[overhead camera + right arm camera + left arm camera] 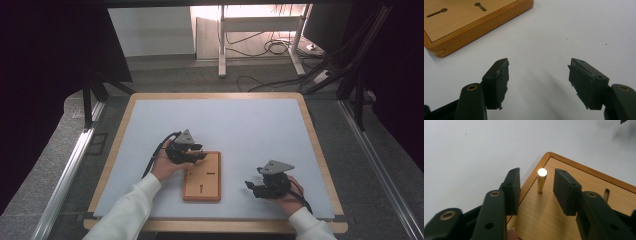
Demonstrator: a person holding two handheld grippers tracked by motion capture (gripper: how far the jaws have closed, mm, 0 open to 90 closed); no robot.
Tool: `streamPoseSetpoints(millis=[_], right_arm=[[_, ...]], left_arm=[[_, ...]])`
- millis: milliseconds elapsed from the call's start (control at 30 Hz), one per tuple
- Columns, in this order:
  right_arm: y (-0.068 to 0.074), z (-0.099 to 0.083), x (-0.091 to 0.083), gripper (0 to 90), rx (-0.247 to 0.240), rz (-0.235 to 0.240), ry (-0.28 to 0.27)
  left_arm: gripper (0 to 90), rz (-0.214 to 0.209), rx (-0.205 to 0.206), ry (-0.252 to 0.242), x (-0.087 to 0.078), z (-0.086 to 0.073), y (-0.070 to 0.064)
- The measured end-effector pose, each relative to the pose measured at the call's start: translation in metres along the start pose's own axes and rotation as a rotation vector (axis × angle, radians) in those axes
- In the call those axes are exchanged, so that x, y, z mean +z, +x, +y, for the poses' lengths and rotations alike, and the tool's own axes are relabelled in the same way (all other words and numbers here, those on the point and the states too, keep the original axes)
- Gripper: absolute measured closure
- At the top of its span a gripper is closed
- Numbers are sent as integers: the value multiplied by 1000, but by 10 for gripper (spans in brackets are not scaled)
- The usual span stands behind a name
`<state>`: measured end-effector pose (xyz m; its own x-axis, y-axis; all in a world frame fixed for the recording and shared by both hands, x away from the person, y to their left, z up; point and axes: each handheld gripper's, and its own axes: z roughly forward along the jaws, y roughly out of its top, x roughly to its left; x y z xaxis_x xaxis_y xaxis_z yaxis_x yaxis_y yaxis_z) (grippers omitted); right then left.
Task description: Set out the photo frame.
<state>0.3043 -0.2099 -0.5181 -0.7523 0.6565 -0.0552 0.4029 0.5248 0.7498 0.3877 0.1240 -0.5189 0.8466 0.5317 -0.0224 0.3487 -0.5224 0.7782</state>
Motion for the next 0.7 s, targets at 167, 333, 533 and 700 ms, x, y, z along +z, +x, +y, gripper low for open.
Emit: streamPoseSetpoints(millis=[167, 333, 533, 700], right_arm=[[0, 0, 0, 324, -2, -3, 4], [0, 0, 0, 324, 0, -3, 7], [2, 1, -2, 324, -10, -3, -19], [6, 3, -3, 314, -34, 0, -39]], left_arm=[[726, -15, 5, -9, -1, 0, -1], [761, -11, 17, -5, 0, 0, -2], [841, -20, 2, -9, 1, -1, 1], [847, -58, -41, -7, 1, -1, 6]])
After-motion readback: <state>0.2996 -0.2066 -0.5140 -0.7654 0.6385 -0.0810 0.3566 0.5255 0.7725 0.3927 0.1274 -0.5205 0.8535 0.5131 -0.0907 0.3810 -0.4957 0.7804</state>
